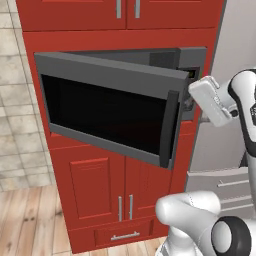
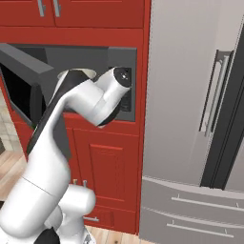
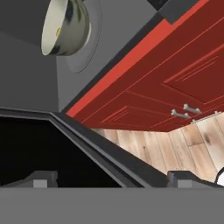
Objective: The microwave is finished heating the steak and lemon. Take the bowl containing the food and place it on the dining counter.
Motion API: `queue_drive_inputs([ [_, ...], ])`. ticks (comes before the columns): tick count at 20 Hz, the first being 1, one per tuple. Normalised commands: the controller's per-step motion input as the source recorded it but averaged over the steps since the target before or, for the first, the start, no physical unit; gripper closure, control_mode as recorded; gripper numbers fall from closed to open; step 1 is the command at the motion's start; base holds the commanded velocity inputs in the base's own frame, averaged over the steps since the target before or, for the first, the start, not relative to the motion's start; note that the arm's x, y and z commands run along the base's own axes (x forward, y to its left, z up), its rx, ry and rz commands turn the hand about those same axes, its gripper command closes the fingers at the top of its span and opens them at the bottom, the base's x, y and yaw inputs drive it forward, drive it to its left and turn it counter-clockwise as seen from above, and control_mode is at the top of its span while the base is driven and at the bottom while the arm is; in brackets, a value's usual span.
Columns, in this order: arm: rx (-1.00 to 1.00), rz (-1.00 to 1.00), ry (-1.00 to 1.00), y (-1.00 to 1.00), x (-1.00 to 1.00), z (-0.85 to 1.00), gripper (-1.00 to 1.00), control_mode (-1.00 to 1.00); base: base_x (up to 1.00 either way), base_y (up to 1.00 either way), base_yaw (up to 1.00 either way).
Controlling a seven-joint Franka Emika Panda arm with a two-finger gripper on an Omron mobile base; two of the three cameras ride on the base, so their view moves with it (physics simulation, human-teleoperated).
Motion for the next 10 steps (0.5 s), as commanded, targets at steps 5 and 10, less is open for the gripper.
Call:
queue_drive_inputs([
  [5, 0.0, -0.03, 0.0, 0.8, 0.12, 0.0, -1.0, -1.0, 0.0, 0.0, 0.0],
  [10, 0.0, -0.05, 0.0, 0.8, 0.0, 0.0, -1.0, -1.0, 0.0, 0.0, 0.0],
])
